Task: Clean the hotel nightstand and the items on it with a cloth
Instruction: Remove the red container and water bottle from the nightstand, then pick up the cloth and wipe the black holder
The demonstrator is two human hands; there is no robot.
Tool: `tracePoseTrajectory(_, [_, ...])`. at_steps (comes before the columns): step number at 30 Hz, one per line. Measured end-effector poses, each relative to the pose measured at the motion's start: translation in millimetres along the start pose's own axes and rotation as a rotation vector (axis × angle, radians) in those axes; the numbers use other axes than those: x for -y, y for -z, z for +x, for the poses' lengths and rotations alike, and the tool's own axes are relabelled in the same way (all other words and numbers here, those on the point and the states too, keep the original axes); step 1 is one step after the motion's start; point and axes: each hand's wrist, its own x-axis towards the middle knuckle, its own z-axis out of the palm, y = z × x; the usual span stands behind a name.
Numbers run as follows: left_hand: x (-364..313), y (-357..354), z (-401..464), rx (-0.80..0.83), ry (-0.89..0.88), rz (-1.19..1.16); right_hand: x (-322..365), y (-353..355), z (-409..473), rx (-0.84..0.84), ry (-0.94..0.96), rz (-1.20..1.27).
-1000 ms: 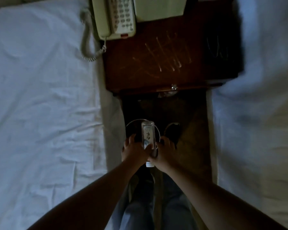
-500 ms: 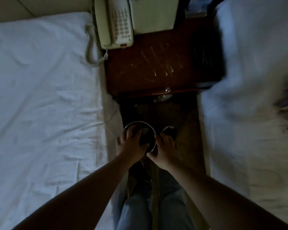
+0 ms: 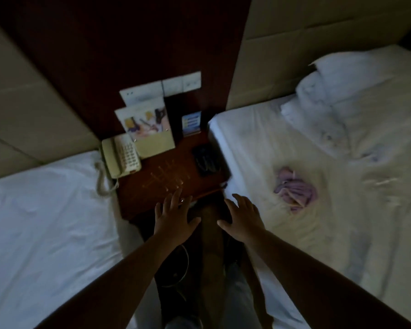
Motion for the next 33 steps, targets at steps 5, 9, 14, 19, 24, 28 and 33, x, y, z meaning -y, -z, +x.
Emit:
tracePoseTrajectory(5, [-77, 21, 52, 0.011, -0.069, 0.032, -87, 36, 10, -0.075, -0.096, 0.048])
tracePoseTrajectory(9, [-148, 15, 101, 0.049, -0.109, 0.069, -167, 45, 29, -0.05, -0.179, 0.065])
tracePoseTrajectory(14, [-231, -13, 159, 0.153, -0.129, 0.077, -262, 44, 61, -0.002, -0.248, 0.137])
tracePoseTrajectory(19, [-291, -56, 211, 0.228, -0.184, 0.074, -341, 21, 93, 0.05, -0.298, 0.164])
tracePoseTrajectory(24, [-327, -102, 256, 0.278, -0.215, 0.061, -393, -13, 135, 0.019, -0.361, 0.265])
tracePoseTrajectory(28, [-340, -130, 285, 0.311, -0.221, 0.058, -412, -40, 172, -0.023, -0.415, 0.31])
tracePoseTrajectory(33, [-336, -157, 313, 0.292, -0.222, 0.022, -422, -77, 199, 0.001, -0.381, 0.24])
